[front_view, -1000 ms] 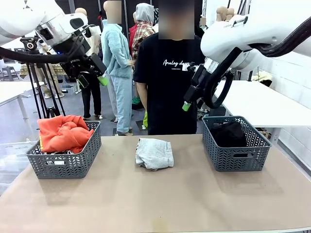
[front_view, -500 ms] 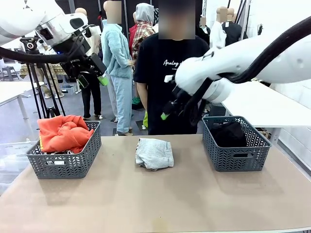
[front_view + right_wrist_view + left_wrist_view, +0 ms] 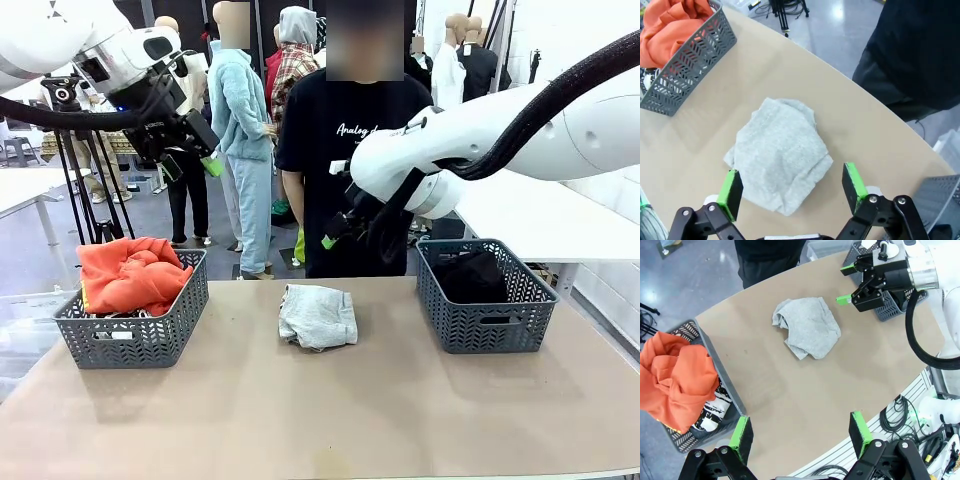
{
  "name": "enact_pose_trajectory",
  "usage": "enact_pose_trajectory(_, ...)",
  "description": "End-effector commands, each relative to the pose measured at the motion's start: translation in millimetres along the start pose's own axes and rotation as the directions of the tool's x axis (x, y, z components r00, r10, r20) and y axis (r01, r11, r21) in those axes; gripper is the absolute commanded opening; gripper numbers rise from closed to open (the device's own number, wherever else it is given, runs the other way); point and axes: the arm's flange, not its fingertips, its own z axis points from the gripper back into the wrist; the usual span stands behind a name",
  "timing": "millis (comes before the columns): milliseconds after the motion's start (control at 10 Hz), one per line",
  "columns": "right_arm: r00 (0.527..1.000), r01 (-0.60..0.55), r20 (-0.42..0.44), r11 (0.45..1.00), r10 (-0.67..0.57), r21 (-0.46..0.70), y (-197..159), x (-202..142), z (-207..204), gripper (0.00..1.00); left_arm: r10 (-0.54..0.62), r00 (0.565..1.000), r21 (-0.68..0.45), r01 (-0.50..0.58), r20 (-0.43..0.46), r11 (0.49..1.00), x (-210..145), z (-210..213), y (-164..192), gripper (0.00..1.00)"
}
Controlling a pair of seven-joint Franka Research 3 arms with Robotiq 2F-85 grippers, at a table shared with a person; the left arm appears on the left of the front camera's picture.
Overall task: Sort the tops and bottoms.
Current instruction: Lift clothes from the center of the table with your right hand.
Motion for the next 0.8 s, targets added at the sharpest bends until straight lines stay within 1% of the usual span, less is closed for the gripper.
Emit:
enact_pose_trajectory(0, 0.997, -0.001, -0.078, 1.0, -0.002, -0.027, 2.9, -8.2, -31.1, 1.0, 0.002, 1.0, -0.001, -0.002, -0.006, 1.0, -1.4, 2.6, 0.8, 1.0)
enact_pose_trajectory(100, 0.992, -0.002, -0.127, 0.999, -0.005, -0.053, 8.3, -7.6, -51.3, 1.0, 0.002, 1.0, -0.001, -0.002, -0.006, 1.0, -1.4, 2.6, 0.8, 1.0)
enact_pose_trajectory(300, 0.981, -0.074, -0.187, 0.993, 0.056, -0.09, 18.6, 2.0, -97.9, 1.0, 0.002, 1.0, -0.001, -0.002, -0.006, 1.0, -1.4, 2.6, 0.8, 1.0)
enact_pose_trajectory(500, 0.967, -0.13, -0.235, 0.986, 0.102, -0.106, 28.8, 8.6, -126.1, 1.0, 0.002, 1.0, -0.001, -0.002, -0.006, 1.0, -1.4, 2.6, 0.8, 1.0)
enact_pose_trajectory(700, 0.942, -0.154, -0.318, 0.98, 0.107, -0.126, 32.7, 14.8, -148.3, 1.0, 0.002, 1.0, -0.001, -0.002, -0.006, 1.0, -1.4, 2.6, 0.8, 1.0)
